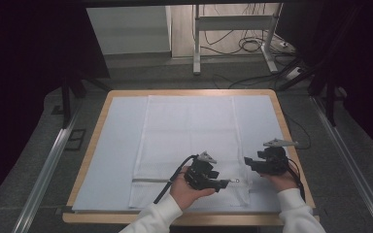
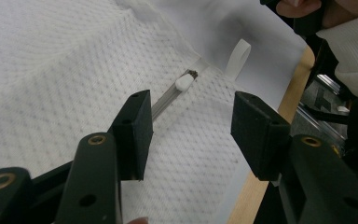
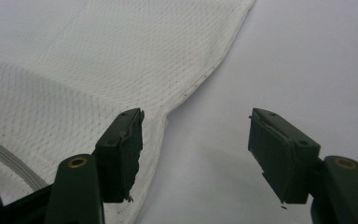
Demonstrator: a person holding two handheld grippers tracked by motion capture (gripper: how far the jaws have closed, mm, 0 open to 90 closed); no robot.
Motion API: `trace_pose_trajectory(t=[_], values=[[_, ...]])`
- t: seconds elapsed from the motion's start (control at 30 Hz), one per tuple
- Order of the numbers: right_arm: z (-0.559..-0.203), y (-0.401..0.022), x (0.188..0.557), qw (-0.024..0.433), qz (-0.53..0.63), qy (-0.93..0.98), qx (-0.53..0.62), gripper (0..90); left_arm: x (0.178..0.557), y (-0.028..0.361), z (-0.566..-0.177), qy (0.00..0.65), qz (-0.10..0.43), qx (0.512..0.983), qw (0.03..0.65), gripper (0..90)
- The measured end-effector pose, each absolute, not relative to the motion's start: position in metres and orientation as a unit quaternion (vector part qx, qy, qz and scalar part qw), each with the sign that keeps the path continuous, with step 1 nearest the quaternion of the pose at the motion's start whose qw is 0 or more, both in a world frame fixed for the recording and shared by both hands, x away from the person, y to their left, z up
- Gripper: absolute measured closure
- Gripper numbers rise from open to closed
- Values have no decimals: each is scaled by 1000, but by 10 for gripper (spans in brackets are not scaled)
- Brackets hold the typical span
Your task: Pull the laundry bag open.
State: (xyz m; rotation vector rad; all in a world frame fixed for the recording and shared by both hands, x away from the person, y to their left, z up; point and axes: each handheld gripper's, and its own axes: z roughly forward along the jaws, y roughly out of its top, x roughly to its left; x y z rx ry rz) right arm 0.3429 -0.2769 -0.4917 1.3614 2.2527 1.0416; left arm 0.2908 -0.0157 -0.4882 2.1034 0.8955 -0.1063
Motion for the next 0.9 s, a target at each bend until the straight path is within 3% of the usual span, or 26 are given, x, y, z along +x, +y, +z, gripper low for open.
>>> trace_pose_trajectory(t=[0.9], values=[[-492,-277,343,160,358,788,474,345,309,-44,-505,370,-89,835,399,492]])
